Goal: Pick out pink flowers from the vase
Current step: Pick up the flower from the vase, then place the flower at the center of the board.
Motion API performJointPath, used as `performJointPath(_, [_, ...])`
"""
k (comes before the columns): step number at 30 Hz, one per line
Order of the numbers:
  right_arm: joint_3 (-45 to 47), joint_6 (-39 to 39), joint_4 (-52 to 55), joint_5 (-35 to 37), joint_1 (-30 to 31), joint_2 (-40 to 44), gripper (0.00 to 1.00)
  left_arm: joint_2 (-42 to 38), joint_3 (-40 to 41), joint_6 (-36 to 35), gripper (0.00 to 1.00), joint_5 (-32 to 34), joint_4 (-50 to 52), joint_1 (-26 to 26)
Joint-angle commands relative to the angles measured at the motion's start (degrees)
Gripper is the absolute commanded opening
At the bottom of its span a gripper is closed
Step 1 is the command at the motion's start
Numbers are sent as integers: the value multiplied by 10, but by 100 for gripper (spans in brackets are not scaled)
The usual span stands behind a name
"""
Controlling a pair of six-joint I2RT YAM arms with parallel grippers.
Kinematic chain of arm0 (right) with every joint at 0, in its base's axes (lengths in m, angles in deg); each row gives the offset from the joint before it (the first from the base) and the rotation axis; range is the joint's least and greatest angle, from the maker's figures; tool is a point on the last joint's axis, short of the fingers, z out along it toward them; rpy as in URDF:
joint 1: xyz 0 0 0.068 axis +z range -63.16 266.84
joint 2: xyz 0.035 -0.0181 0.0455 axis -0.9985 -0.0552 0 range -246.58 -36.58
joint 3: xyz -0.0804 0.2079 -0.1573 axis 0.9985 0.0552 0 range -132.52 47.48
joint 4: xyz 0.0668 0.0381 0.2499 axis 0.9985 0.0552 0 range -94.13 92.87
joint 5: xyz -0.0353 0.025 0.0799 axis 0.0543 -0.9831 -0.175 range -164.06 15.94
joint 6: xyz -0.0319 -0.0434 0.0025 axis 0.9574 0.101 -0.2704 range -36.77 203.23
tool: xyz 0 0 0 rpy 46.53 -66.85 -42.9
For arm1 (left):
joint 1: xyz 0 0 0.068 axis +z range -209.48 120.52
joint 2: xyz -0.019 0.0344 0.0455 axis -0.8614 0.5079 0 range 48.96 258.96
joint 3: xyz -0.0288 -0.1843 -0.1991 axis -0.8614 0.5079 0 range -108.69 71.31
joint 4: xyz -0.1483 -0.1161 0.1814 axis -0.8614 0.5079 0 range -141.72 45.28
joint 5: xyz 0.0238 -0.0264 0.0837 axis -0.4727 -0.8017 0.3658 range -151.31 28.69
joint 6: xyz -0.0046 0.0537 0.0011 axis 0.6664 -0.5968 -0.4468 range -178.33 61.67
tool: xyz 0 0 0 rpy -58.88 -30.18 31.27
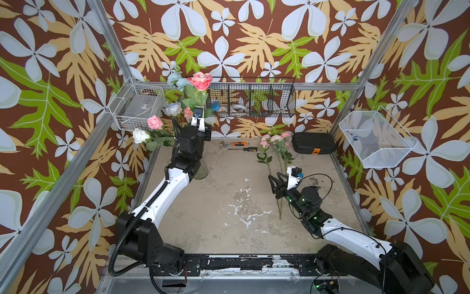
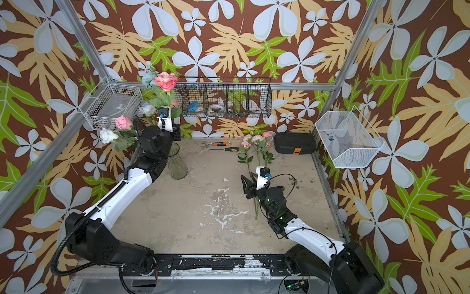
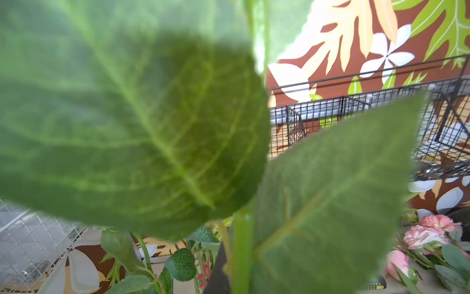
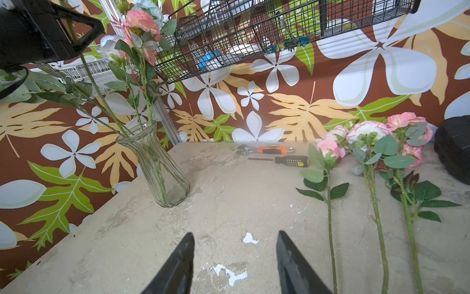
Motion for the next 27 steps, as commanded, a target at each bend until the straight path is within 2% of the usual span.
performJointPath(1, [-5, 4, -18, -2, 0, 0, 52, -17, 1, 9, 0, -35, -5, 2])
performJointPath(6, [-10, 5, -16, -4, 1, -1, 52, -49, 4, 12, 0, -86, -2, 1])
performJointPath(15, [-12, 3, -19, -8, 1, -6, 52, -73, 0, 6, 0, -106, -2, 0])
performJointPath(20, [-13, 4, -18, -8, 0, -6, 52, -83, 2, 16, 0, -163, -4, 0])
performJointPath(27, [-16, 4, -17, -12, 0, -5, 52, -102, -19, 45, 0, -212, 9, 1])
